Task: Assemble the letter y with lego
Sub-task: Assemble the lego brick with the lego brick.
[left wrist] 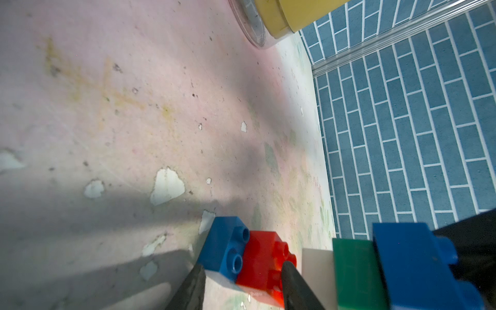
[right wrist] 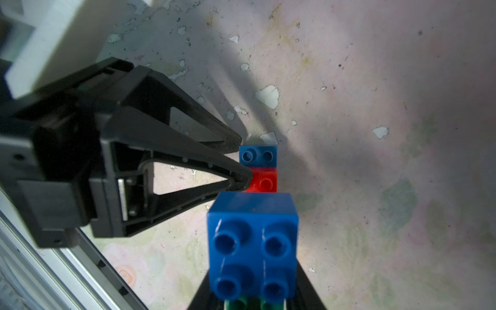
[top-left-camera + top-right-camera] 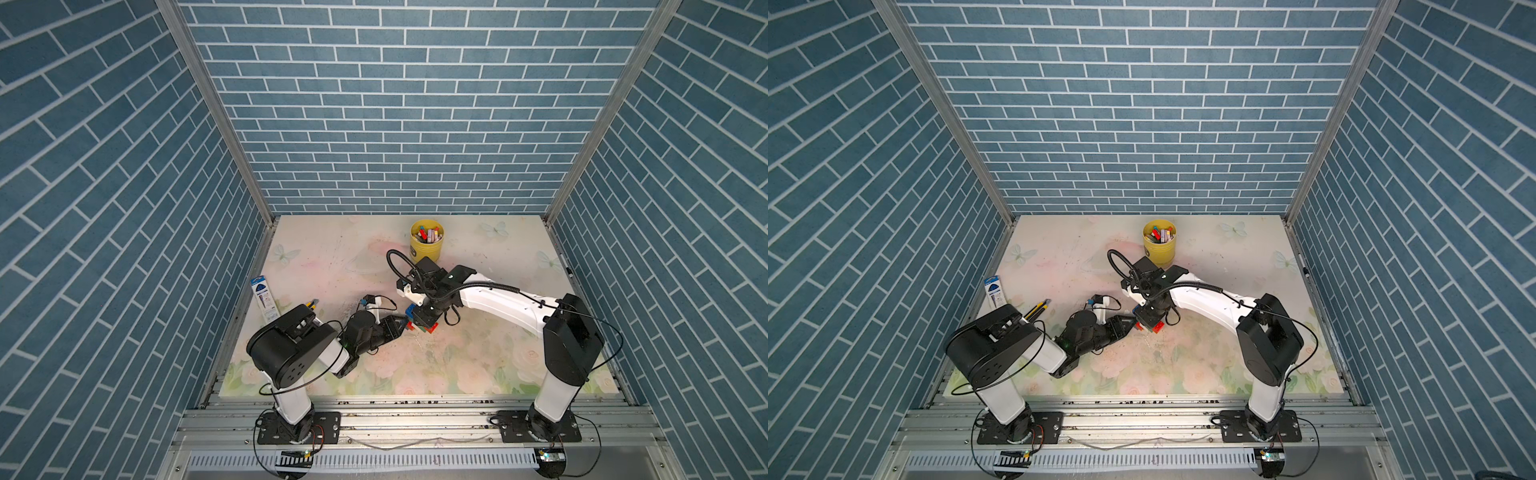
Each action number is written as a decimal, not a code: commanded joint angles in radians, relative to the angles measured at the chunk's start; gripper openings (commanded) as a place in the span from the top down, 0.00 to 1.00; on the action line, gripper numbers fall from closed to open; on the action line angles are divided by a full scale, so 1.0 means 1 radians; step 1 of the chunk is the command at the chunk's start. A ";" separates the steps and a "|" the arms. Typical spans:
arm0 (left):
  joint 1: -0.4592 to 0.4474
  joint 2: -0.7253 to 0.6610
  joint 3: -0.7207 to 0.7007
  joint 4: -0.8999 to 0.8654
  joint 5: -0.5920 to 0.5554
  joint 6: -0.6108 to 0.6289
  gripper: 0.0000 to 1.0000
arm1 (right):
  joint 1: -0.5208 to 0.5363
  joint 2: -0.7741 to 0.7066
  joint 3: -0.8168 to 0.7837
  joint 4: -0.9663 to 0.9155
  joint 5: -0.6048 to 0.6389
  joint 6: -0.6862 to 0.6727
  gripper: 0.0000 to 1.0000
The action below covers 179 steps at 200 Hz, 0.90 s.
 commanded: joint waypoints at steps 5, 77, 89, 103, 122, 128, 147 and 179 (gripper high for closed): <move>0.002 0.048 -0.036 -0.259 -0.034 0.027 0.53 | 0.002 0.021 -0.008 0.013 -0.013 0.024 0.79; 0.002 0.048 -0.037 -0.254 -0.033 0.027 0.52 | 0.002 0.054 -0.007 0.012 0.014 0.034 0.79; 0.002 0.049 -0.037 -0.254 -0.034 0.026 0.53 | 0.001 0.054 -0.004 0.006 0.023 0.035 0.79; 0.003 0.048 -0.038 -0.253 -0.034 0.026 0.52 | 0.001 0.055 -0.001 -0.007 0.041 0.035 0.79; 0.003 0.048 -0.041 -0.253 -0.036 0.025 0.52 | 0.002 0.053 0.003 -0.027 0.074 0.036 0.79; 0.002 0.048 -0.041 -0.253 -0.035 0.025 0.52 | 0.002 0.053 0.004 -0.034 0.082 0.038 0.79; 0.003 0.047 -0.041 -0.256 -0.037 0.025 0.52 | 0.003 0.047 0.012 -0.053 0.092 0.043 0.79; 0.001 0.047 -0.040 -0.259 -0.039 0.026 0.53 | 0.003 0.048 0.030 -0.085 0.111 0.046 0.79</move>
